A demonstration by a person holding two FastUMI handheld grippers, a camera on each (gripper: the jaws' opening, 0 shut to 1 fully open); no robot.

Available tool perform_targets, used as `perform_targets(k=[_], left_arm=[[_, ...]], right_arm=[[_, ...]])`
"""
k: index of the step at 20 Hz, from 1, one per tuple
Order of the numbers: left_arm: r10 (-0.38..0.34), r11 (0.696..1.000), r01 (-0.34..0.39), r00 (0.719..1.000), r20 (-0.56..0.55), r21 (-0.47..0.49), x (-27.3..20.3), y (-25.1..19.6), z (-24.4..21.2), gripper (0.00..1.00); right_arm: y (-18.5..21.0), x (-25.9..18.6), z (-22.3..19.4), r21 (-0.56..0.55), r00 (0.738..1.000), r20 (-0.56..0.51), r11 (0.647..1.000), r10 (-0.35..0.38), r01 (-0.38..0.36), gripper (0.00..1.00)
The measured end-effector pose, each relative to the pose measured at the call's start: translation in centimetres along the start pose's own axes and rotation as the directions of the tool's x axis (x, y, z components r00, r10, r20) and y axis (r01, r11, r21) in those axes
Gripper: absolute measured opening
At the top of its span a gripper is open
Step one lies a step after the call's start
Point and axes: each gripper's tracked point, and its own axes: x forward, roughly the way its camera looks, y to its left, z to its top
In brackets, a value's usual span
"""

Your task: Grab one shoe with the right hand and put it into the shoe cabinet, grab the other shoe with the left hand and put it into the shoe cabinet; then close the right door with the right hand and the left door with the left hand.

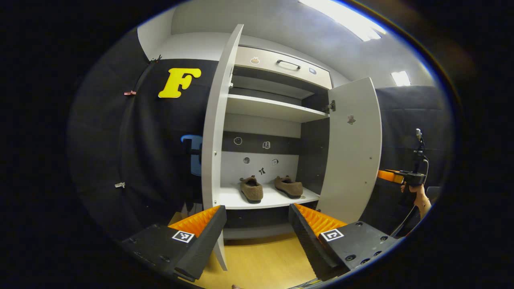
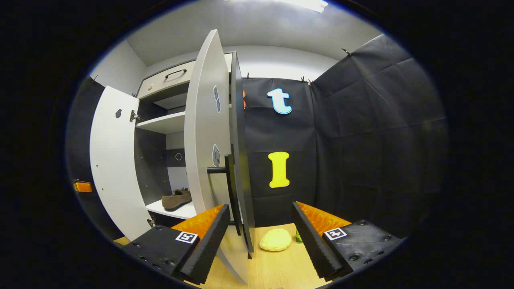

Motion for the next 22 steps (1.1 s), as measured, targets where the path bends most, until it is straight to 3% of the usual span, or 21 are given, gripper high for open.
perform_targets(k=[4, 9, 17, 22], left_arm=[[0.019, 1.000, -0.019, 1.000, 0.000, -0.002, 0.5, 0.0, 0.2, 0.97], [0.027, 1.000, -0.027, 0.999, -0.037, -0.006, 1.3, 0.1, -0.9, 0.98], [0.066, 0.998, -0.066, 0.996, -0.066, 0.007, 0.4, 1.3, -2.1, 0.98], [0.128, 0.991, -0.130, 0.990, -0.060, -0.022, -1.8, 3.0, -2.2, 0.97]], right_arm=[[0.9, 1.1, -0.1, -0.064, 0.999, -0.004, 0.997, 0.049, -0.049, 0.96], [3.4, 1.4, -0.4, -0.028, 0.992, -0.031, 0.992, 0.122, -0.123, 0.96], [12.8, 3.7, -2.3, 0.037, 0.949, -0.061, 0.951, 0.308, -0.306, 0.97], [18.7, 7.5, -3.6, 0.099, 0.938, -0.066, 0.938, 0.340, -0.333, 0.98]])
